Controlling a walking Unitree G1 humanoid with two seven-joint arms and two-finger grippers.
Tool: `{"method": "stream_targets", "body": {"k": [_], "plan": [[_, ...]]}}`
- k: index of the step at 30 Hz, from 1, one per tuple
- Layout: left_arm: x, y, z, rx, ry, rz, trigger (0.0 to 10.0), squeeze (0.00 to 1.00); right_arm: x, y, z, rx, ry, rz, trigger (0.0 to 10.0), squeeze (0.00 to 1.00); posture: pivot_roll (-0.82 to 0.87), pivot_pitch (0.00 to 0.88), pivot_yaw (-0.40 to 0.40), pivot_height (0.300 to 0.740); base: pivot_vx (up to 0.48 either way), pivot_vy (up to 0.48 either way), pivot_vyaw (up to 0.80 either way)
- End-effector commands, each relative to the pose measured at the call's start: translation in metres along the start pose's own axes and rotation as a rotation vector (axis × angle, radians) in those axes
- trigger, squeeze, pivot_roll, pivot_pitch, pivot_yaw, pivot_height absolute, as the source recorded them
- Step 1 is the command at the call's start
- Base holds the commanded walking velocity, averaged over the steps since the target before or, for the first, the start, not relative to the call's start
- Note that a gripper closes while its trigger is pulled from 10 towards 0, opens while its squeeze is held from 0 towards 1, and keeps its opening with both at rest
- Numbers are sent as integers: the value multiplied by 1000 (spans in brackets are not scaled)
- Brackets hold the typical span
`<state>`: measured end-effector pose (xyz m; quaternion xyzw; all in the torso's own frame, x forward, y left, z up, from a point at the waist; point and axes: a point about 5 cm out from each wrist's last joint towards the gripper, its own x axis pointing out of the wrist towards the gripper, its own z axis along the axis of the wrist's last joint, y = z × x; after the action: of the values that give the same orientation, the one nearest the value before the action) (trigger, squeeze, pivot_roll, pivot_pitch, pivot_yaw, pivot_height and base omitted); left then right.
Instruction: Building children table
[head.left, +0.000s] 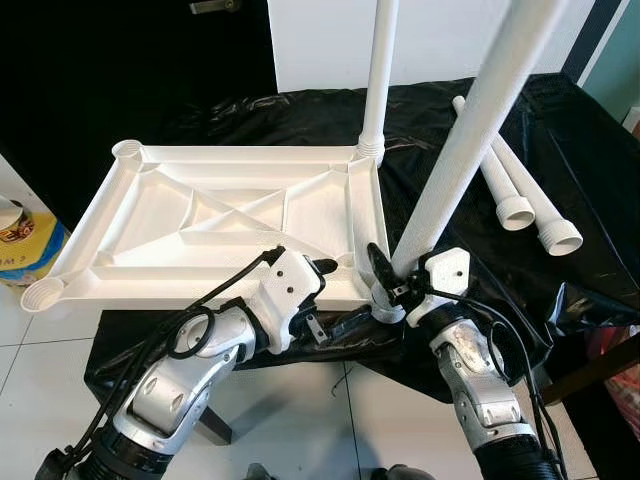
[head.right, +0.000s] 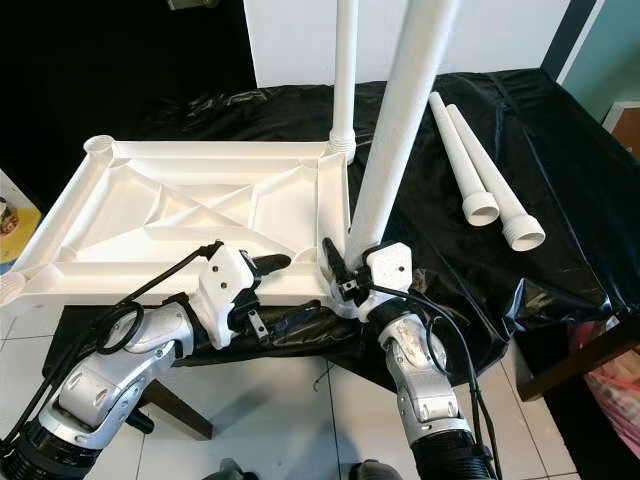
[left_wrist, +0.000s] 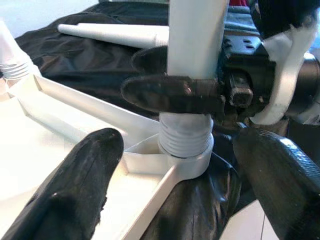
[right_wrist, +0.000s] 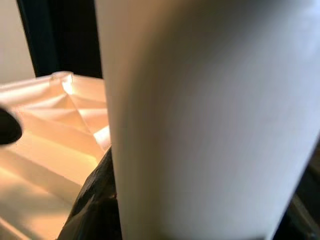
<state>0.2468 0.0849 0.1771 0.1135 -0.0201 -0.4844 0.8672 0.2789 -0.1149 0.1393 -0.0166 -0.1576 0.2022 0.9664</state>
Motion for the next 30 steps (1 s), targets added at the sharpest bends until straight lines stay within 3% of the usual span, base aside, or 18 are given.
{"method": "stream_targets", "body": {"k": [1,3,11,12,17,22,24,27,30], "plan": [[-1,3,-1,-21,11,-10,10000,1000,1,-1,4,-14,-5,-4,10000,0,-1,81,8,740,0,0,0],[-1,8,1,-75,-20,4,10000,1000,4,0,14,-13,-25,24,10000,0,-4,80,5,740,0,0,0],[1,18,11,-36,-76,-28,10000,1000,8,-3,19,56,35,134,10000,0,-2,75,-8,740,0,0,0],[2,21,16,-25,-98,-56,10000,0,9,-5,18,64,55,174,10000,0,-5,70,-9,740,0,0,0],[6,30,37,-54,-189,-194,10000,0,9,-17,19,44,128,335,10000,0,-18,55,-10,740,0,0,0],[8,29,45,-68,-214,-280,10000,0,6,-23,24,43,167,413,10000,0,-19,53,-11,740,0,0,0],[8,25,50,-96,-238,-344,10000,0,5,-25,24,38,195,463,10000,0,-26,41,-8,740,0,0,0],[7,9,62,-176,-287,-559,10000,0,-1,-30,24,68,261,610,10000,0,-29,28,-8,740,0,0,0],[6,6,63,-188,-290,-603,10000,0,-2,-30,24,77,268,637,10000,0,-29,28,-8,740,0,0,0]]}}
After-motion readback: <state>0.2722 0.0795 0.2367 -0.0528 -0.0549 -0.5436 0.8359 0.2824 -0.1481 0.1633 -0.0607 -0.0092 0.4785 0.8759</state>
